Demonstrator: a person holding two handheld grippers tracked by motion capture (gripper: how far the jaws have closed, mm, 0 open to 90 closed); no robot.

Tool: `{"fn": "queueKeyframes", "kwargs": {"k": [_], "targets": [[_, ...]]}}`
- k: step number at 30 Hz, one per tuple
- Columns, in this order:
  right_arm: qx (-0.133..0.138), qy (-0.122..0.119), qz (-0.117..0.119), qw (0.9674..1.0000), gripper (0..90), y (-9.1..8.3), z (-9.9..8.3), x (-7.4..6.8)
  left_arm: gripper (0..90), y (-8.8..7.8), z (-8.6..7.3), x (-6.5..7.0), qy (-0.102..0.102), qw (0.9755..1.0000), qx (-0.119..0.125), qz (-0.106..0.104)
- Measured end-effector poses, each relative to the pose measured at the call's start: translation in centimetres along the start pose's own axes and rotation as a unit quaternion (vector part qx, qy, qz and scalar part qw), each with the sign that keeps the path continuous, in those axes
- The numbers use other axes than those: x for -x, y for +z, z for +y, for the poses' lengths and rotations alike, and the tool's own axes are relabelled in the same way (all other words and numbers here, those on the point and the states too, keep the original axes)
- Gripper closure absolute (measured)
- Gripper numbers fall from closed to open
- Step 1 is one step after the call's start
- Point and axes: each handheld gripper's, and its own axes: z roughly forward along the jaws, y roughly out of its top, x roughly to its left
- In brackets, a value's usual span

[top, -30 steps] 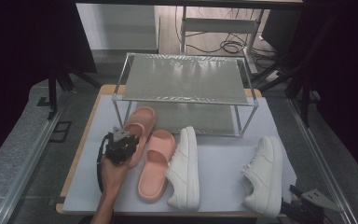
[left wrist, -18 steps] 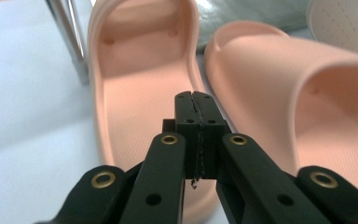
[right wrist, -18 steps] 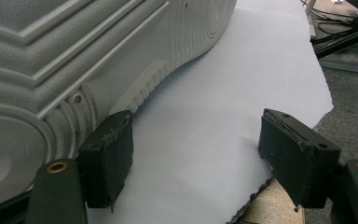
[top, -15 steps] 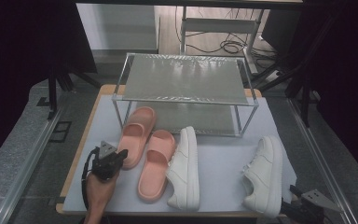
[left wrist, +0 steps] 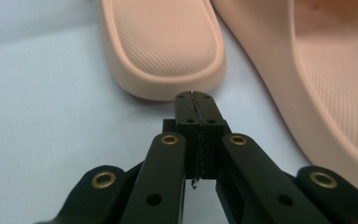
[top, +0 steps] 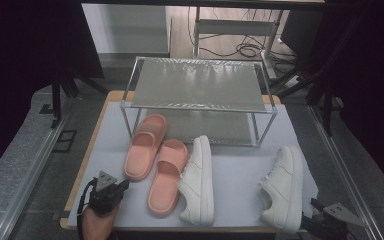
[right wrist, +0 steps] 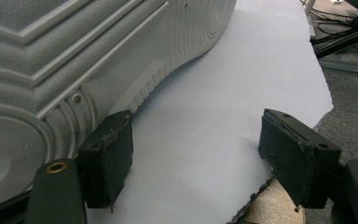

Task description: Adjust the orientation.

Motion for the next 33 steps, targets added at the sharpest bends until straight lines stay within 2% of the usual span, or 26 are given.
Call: {"fn": "queueKeyframes", "kwargs": {"k": [3,8,20,23,33], "targets": [[0.0,0.0,0.0,1.0,26.5,0.0,0.0,0.0,89.7,0.4,0.0,0.1,0.01,0.9998,-0.009,0.014],[0.0,0.0,0.0,1.0,26.5,0.0,0.0,0.0,89.7,1.0,0.0,-0.3,0.007,0.9995,-0.017,0.028],[0.001,0.0,0.0,1.0,26.4,0.0,0.0,0.0,89.7,2.6,0.9,-1.2,-0.009,0.9995,-0.015,0.028],[0.001,0.0,0.0,1.0,26.4,0.0,0.0,0.0,89.7,3.1,1.3,-1.4,-0.012,0.9996,-0.012,0.023],[0.001,-0.001,0.0,1.0,26.4,0.0,0.0,0.0,89.7,4.5,3.4,-0.9,-0.001,0.9998,-0.004,0.017]]}}
